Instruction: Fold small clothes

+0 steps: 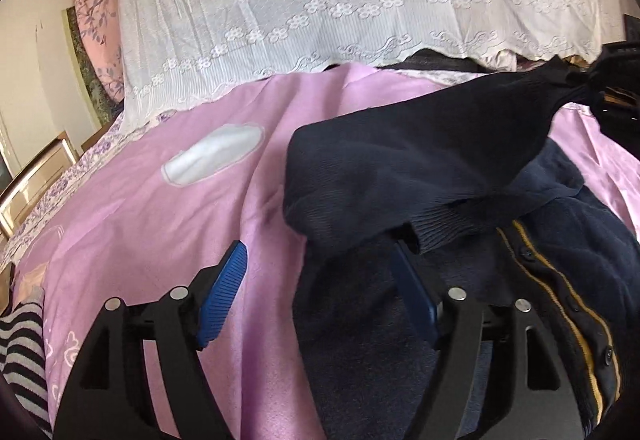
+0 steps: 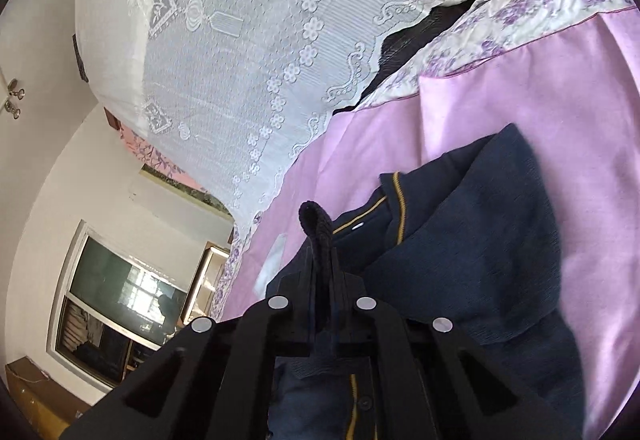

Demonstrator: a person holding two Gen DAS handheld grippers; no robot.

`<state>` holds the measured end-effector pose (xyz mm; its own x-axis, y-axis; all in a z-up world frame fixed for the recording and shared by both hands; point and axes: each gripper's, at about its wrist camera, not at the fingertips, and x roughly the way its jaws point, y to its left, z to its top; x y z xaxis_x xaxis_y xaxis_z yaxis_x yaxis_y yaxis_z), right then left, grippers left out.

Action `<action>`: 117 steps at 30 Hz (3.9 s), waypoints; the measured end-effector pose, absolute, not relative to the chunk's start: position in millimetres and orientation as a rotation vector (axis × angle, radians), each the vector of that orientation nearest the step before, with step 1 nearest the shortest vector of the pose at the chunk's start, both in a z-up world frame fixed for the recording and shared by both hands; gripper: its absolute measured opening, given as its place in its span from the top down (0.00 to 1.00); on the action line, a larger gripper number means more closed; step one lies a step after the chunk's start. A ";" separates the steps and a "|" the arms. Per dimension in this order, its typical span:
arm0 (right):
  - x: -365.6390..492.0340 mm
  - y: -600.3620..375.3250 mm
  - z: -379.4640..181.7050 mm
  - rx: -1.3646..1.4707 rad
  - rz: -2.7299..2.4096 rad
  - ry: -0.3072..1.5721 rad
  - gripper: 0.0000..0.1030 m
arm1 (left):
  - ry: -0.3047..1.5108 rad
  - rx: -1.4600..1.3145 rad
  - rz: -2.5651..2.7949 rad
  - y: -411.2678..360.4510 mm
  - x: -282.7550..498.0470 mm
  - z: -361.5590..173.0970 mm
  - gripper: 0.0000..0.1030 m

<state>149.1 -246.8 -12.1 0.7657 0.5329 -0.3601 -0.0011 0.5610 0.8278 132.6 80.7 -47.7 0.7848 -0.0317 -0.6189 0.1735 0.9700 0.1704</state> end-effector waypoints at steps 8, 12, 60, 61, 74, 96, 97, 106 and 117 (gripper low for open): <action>167.3 -266.2 -51.5 0.923 0.221 0.749 0.95 | 0.834 0.085 -0.033 112.1 159.6 -64.4 0.18; 171.3 -269.6 -72.4 0.915 0.182 0.803 0.95 | 0.811 0.087 -0.031 112.0 155.8 -60.6 0.18; 197.7 -185.7 -60.9 0.489 0.206 0.856 0.60 | 0.901 0.039 -0.106 48.4 241.6 -64.7 0.04; 200.7 -186.5 -68.0 0.487 0.225 0.858 0.61 | 0.951 0.014 -0.123 51.3 247.7 -75.6 0.04; 177.1 -177.6 -48.3 0.410 0.178 0.733 0.45 | 0.726 -0.099 -0.010 88.5 220.4 -44.0 0.04; 183.8 -134.5 -60.4 0.151 0.197 0.825 0.03 | 0.926 -0.146 0.007 122.7 276.5 -71.6 0.04; 183.7 -135.1 -60.5 0.154 0.198 0.824 0.03 | 0.901 -0.168 0.005 126.3 271.2 -69.2 0.04; 182.2 -141.6 -60.6 0.200 0.221 0.814 0.03 | 0.753 -0.143 -0.017 120.7 241.3 -41.5 0.04; 170.6 -152.8 -52.9 0.238 0.154 0.757 0.03 | 0.828 -0.104 0.011 120.3 227.3 -55.2 0.04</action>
